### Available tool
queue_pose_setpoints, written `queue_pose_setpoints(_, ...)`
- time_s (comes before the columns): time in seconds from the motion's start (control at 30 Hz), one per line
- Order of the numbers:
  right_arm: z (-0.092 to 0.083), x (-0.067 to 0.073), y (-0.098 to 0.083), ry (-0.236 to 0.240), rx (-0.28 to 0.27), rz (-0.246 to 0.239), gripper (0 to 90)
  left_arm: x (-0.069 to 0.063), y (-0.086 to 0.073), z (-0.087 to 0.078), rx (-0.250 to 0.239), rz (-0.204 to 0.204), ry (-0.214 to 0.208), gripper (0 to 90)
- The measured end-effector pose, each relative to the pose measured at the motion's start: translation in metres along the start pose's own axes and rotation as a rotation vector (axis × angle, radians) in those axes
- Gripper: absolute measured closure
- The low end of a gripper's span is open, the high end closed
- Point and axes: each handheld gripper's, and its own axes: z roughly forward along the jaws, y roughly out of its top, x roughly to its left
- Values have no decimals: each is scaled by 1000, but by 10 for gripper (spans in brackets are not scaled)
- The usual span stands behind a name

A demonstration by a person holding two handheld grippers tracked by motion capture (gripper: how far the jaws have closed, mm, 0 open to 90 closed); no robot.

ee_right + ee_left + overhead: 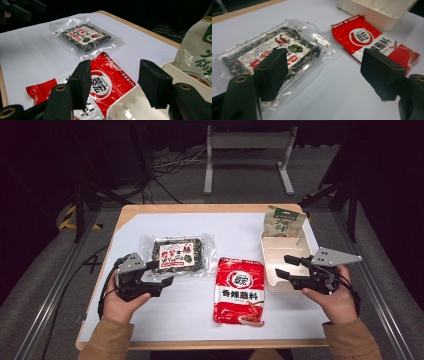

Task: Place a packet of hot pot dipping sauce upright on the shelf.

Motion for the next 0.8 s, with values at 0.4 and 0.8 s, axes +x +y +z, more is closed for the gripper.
queue_pose_setpoints(0.4,-7,4,-4,8,6,-12,505,-5,36,38,31,35,-74,354)
queue_pose_setpoints(0.8,-7,8,-18,38,20,-14,527,0,54,99,76,9,-97,253)
